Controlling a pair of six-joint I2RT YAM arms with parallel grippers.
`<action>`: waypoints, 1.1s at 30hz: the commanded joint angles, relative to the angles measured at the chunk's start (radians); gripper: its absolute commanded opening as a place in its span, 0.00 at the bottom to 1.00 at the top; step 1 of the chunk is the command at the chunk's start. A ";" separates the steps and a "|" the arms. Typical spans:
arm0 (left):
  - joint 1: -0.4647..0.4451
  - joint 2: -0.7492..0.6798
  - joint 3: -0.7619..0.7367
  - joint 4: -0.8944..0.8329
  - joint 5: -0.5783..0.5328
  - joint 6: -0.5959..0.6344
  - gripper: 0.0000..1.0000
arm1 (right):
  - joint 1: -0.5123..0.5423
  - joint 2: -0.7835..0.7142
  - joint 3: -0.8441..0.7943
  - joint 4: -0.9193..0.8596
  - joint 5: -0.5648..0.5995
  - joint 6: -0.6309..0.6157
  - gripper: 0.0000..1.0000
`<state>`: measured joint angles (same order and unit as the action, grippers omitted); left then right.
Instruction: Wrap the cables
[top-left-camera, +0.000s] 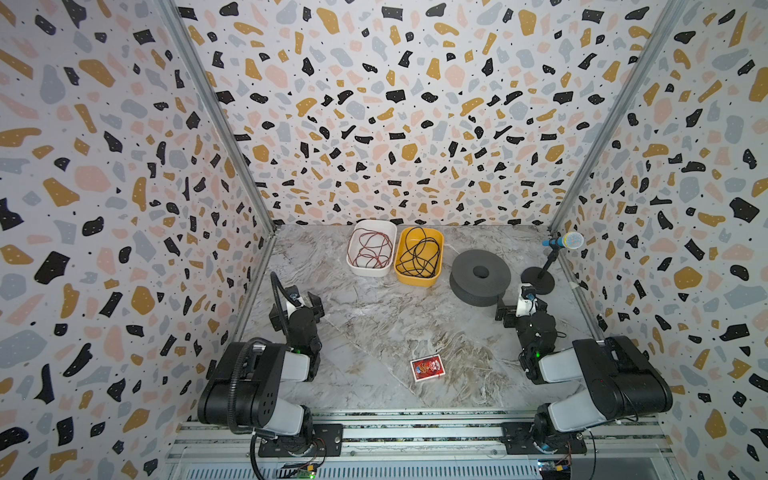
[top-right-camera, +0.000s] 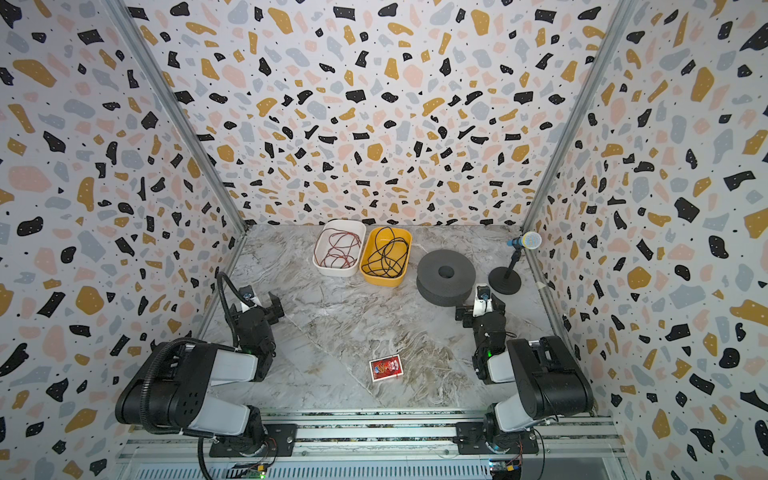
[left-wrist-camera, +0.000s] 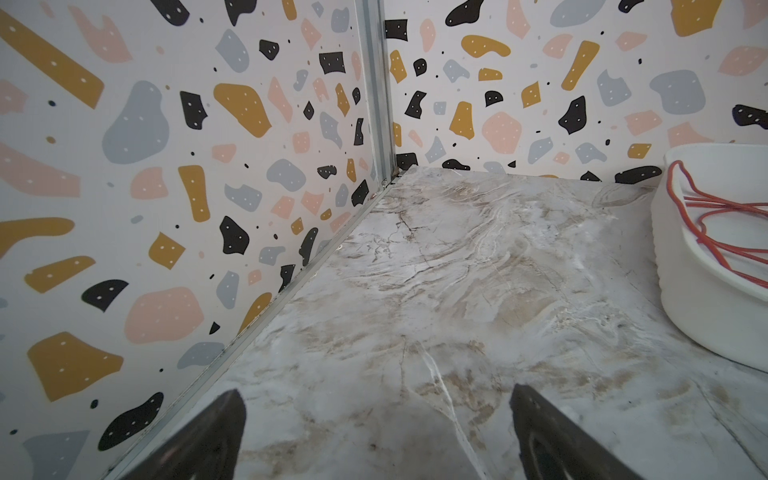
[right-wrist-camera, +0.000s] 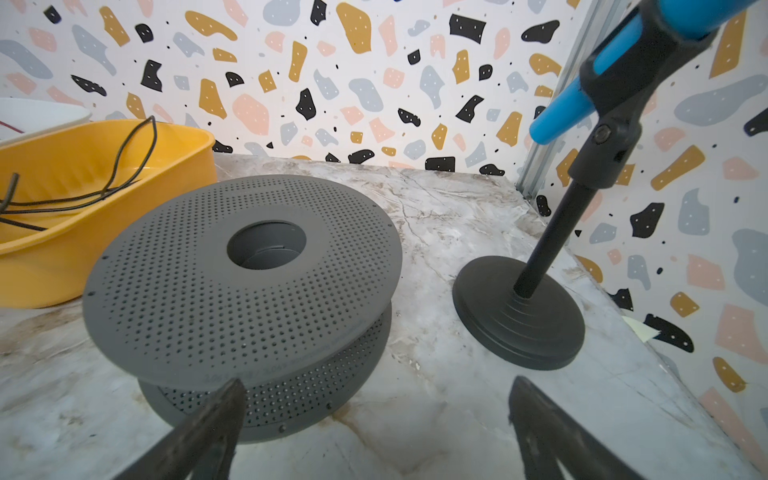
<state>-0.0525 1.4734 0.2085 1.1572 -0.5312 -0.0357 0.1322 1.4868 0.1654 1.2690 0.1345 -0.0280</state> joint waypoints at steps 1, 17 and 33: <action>0.005 -0.059 0.071 -0.091 0.033 0.020 0.99 | 0.016 -0.060 0.005 0.008 0.078 -0.009 0.99; -0.082 -0.086 0.730 -1.160 0.250 -0.307 1.00 | 0.125 -0.169 0.723 -1.178 -0.107 0.446 0.99; -0.147 -0.228 0.705 -1.373 0.619 -0.268 1.00 | 0.297 0.252 1.205 -1.387 -0.368 0.318 1.00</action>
<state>-0.1925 1.3052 0.9531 -0.2188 0.0200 -0.3283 0.3946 1.7027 1.2942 -0.0402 -0.1673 0.3645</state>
